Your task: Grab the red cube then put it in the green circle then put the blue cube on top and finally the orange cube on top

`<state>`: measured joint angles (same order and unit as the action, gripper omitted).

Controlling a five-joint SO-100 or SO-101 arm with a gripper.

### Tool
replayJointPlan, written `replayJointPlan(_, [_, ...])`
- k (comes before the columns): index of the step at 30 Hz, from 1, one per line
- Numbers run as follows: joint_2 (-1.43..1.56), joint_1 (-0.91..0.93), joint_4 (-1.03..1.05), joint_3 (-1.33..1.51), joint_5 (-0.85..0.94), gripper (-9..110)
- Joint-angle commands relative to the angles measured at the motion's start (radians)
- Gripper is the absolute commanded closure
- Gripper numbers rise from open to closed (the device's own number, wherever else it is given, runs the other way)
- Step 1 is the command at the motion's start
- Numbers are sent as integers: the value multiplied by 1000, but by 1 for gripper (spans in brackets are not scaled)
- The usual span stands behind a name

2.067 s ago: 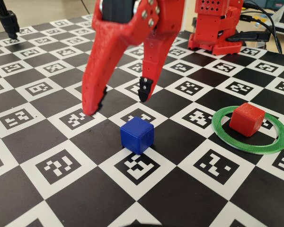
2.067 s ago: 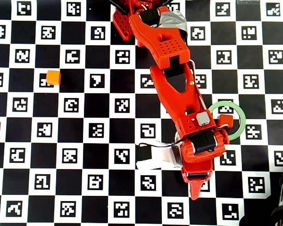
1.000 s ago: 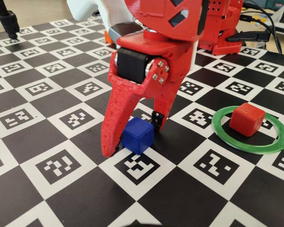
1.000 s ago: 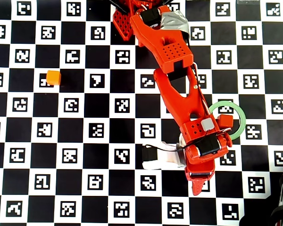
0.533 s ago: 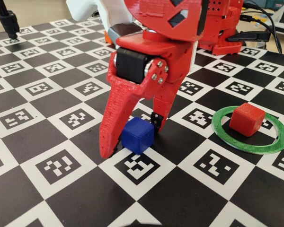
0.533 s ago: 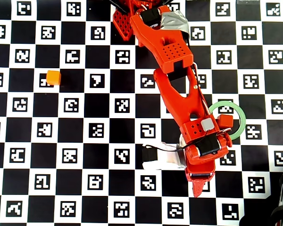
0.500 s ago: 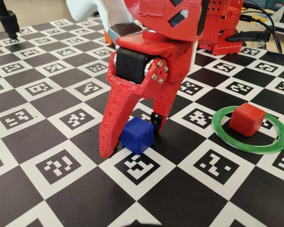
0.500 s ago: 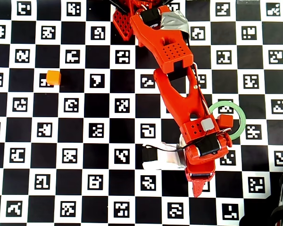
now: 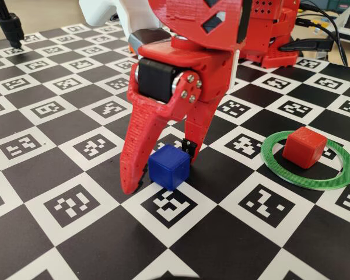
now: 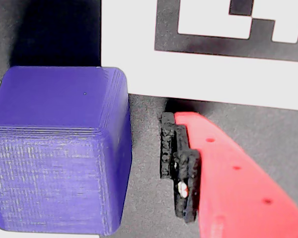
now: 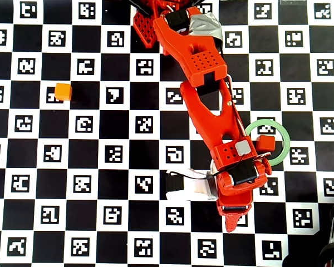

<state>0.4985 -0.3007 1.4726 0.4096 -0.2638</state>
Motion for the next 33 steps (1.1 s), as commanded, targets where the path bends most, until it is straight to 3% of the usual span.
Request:
replayJointPlan(1, [41,11,-11,-66,3,59])
replayJointPlan(6, [41,11,-14,-66,11,62])
replayJointPlan(12, [40,12,-48,-66,86,96])
replayJointPlan(15, [41,14,-52,-66,103,104])
replayJointPlan(25, [52,15,-35,-60,95,107])
replayJointPlan(33, [305,26,12,158,49,104])
